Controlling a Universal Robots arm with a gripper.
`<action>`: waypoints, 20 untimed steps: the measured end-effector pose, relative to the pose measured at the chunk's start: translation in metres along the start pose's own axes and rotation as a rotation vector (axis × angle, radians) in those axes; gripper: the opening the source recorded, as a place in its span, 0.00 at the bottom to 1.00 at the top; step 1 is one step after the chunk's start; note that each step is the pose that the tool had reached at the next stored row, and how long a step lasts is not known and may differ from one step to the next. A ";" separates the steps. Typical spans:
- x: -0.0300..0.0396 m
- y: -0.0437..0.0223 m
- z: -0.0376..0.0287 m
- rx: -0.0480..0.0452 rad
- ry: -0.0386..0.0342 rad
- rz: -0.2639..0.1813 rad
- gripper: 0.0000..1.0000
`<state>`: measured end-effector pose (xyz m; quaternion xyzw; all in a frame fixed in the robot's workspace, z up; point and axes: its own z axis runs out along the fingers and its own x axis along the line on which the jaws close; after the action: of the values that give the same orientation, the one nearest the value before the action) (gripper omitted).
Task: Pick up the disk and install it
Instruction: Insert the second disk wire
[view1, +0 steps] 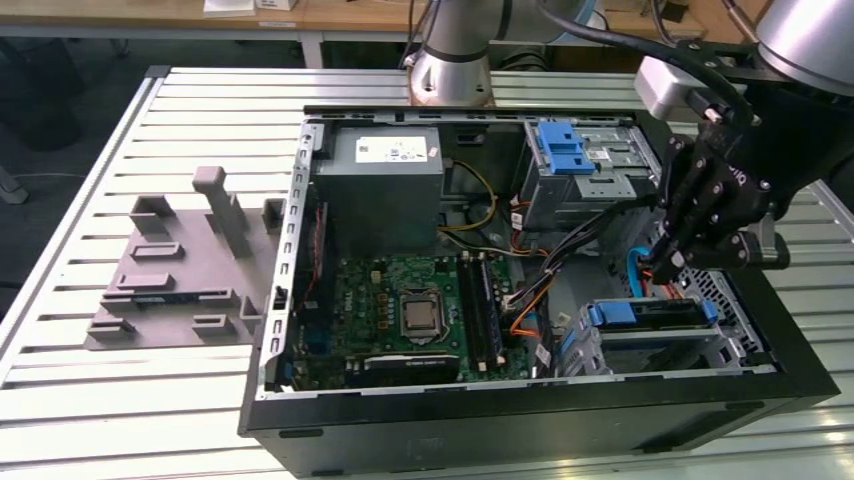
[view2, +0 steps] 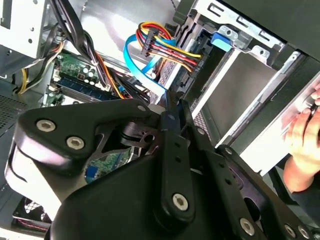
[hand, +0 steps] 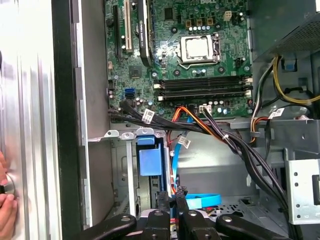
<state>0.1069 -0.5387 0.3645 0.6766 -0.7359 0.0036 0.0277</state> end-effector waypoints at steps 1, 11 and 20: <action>0.0000 0.0000 -0.0001 0.0001 0.0004 0.000 0.19; -0.0004 0.0000 0.0012 0.0048 0.0477 0.002 0.33; -0.0093 0.0007 0.0019 0.0070 0.0737 0.003 0.31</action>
<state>0.1069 -0.5295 0.3622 0.6751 -0.7352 0.0312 0.0524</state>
